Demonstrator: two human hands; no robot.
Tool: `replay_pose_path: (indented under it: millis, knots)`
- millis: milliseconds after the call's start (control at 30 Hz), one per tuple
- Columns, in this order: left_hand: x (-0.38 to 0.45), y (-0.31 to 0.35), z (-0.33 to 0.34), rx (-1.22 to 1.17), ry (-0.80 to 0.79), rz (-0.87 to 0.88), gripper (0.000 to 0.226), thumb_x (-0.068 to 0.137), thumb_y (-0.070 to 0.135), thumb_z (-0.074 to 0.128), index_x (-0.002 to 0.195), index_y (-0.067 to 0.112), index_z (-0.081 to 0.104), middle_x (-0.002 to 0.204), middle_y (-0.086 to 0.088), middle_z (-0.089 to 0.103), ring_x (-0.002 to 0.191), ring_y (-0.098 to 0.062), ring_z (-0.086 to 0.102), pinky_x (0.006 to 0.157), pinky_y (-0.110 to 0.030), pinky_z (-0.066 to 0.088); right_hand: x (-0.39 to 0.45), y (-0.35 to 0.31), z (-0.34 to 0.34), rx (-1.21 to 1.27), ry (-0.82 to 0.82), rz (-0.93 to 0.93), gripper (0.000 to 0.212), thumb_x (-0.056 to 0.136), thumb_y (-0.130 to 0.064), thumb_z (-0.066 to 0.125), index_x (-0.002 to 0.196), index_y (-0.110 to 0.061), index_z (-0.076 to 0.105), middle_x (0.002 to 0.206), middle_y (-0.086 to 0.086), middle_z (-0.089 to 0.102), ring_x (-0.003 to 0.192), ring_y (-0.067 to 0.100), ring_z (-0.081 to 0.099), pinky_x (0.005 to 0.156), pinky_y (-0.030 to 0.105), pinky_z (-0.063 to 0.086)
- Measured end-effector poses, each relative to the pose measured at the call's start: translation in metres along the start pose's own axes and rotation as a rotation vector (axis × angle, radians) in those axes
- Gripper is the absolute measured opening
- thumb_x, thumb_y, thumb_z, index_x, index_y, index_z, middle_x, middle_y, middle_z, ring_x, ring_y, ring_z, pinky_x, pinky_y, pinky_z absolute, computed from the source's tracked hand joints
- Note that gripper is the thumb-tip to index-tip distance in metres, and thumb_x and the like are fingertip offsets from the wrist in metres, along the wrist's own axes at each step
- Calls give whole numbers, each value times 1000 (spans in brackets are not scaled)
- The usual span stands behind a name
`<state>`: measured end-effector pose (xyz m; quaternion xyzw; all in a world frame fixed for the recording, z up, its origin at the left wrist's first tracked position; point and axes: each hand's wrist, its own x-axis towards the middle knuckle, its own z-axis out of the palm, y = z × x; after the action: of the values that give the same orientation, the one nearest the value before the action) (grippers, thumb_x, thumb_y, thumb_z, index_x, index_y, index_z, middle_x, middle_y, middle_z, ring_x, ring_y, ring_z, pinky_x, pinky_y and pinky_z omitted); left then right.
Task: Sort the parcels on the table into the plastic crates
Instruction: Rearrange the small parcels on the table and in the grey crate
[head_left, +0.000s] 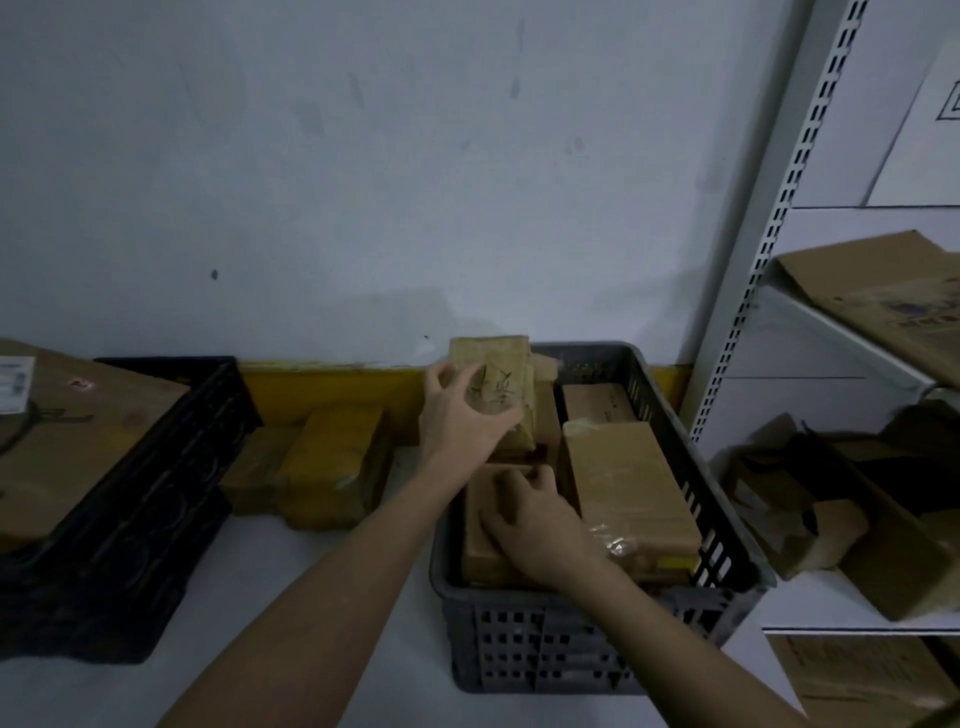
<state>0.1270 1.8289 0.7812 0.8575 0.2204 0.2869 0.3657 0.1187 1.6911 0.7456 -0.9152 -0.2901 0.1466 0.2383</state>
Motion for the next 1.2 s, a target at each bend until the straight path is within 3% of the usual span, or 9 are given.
replay_pose_path:
  millis: [100,267,500,567,700,733,867,1033,1200]
  knots:
    - [-2,-15,-17,27,63,39,71,75,50,77,137,29,53,144,4,29,126,-17,42,99,-37,51,3,-3,2,46,-4,30,61,93,-56,52,142,-21,38,154,10,19,128,40,43,105,48,42]
    - [-5,-41,-38,74,46,2,73,73,48,79,138,25,54,144,3,29,127,-17,41,100,-34,49,7,-14,12,39,-45,69,96,81,-70,59,153,-24,15,165,6,-5,144,43,19,112,53,33]
    - [-4,-50,-47,-5,-66,-155,65,75,48,77,133,33,52,140,3,25,123,-22,41,100,-40,49,15,-10,10,73,-23,105,93,79,-56,70,151,-29,19,164,3,-2,143,40,23,110,52,37]
    - [-2,-49,-48,-26,-104,-189,63,76,47,77,131,31,52,137,2,25,121,-21,41,93,-34,48,13,-9,7,84,-10,115,93,78,-55,72,150,-28,19,164,5,-3,143,39,24,108,51,39]
    - [0,-54,-45,-47,-197,-233,54,82,39,76,129,27,53,129,2,26,115,-15,37,62,-10,42,8,-10,0,-29,103,118,88,76,-53,73,144,-25,25,156,13,15,134,37,34,98,46,44]
    - [0,-56,-43,-35,-217,-231,53,82,38,76,129,27,52,127,2,25,116,-17,36,64,-10,44,6,-11,-3,-63,148,111,84,76,-53,72,141,-24,27,152,14,20,131,37,37,94,45,45]
    - [2,-52,-38,91,-290,-207,60,73,49,76,124,32,49,128,5,22,124,-26,37,96,-43,50,6,-19,-15,-128,299,64,72,77,-54,67,131,-19,35,141,13,27,122,35,40,76,37,40]
    - [2,-39,-27,265,-273,-180,68,69,62,74,123,36,42,132,-4,29,121,-33,35,97,-44,41,13,-20,-33,-33,374,88,76,79,-60,63,135,-20,29,141,17,29,126,36,38,85,42,45]
    - [-3,-48,-38,161,-186,-200,67,58,60,70,118,42,48,123,-6,46,111,-29,47,91,-43,48,13,-15,-44,74,371,54,83,76,-62,67,139,-27,24,138,12,35,110,34,54,84,42,53]
